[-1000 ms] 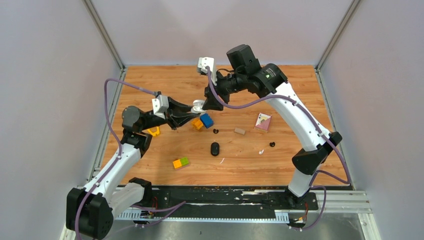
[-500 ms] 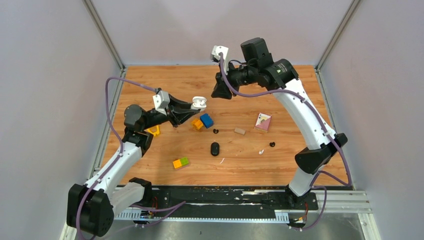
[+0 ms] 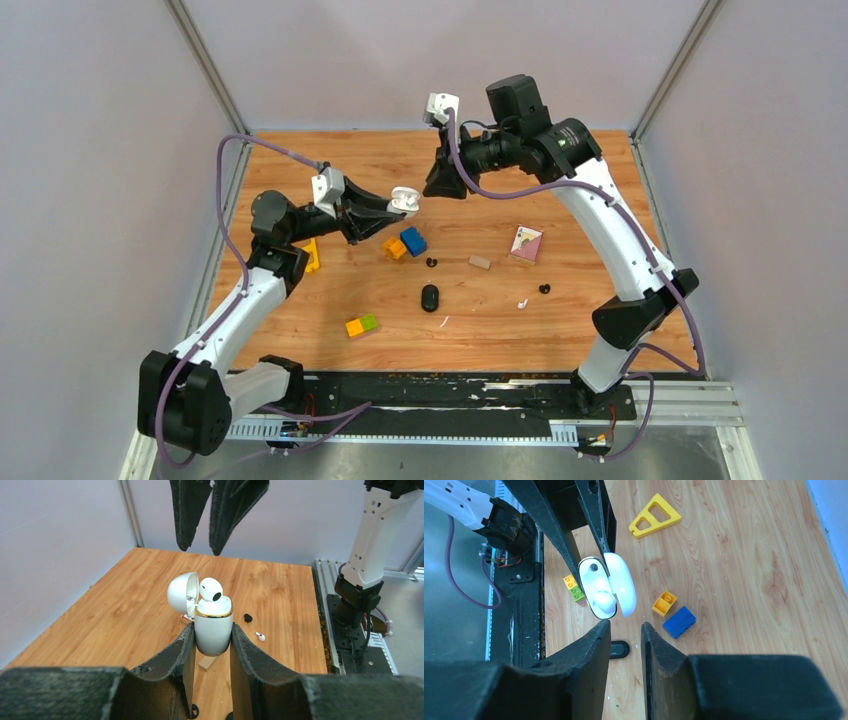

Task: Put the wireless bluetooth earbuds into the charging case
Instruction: Pick up the left earbud from the right side groove of the charging case.

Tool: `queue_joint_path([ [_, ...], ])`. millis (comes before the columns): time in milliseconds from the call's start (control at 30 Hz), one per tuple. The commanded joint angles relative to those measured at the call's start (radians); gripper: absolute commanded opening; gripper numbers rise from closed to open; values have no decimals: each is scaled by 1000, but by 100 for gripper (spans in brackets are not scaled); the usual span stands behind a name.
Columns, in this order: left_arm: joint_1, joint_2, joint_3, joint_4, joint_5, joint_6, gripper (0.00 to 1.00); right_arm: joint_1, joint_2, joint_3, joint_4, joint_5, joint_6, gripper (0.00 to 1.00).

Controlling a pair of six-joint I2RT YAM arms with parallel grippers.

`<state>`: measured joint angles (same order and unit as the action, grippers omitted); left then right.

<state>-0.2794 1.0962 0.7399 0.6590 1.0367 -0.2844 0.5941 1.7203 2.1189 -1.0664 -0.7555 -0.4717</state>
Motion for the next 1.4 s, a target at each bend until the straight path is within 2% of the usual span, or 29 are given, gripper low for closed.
queue_joint_path([
  [0,0,-4,29,35,52,24,0,3,11,69,5,-49,11,25],
  [67,1,-9,13,55,14,23,0,3,7,61,35,-3,102,24],
  [133,-2,-3,-3,77,-21,16,0,3,-2,37,45,22,150,28],
  [333,-4,21,-24,67,-177,44,0,2,-21,-35,44,73,274,25],
  [567,-5,67,7,37,-183,53,0,-8,30,-58,108,6,444,27],
  [667,-9,83,23,30,-179,62,0,-9,55,-35,144,9,466,32],
  [700,-10,86,29,28,-177,63,0,-9,61,-25,145,40,466,33],
  [767,-12,97,37,31,-165,65,0,-11,67,-19,156,112,466,53],
  [800,-12,102,41,33,-156,65,0,-16,72,-19,165,115,460,58],
  [833,-13,107,45,34,-147,64,0,-22,77,-16,172,116,451,58],
  [900,-14,116,52,43,-119,54,0,-39,83,-16,191,60,408,55],
  [967,-15,122,61,46,-66,53,0,-53,89,3,173,-55,268,48],
  [1100,-15,123,72,37,27,50,0,-54,62,-22,154,-138,61,43],
  [1367,-18,105,63,44,92,26,0,-50,57,-37,127,-220,20,37],
])
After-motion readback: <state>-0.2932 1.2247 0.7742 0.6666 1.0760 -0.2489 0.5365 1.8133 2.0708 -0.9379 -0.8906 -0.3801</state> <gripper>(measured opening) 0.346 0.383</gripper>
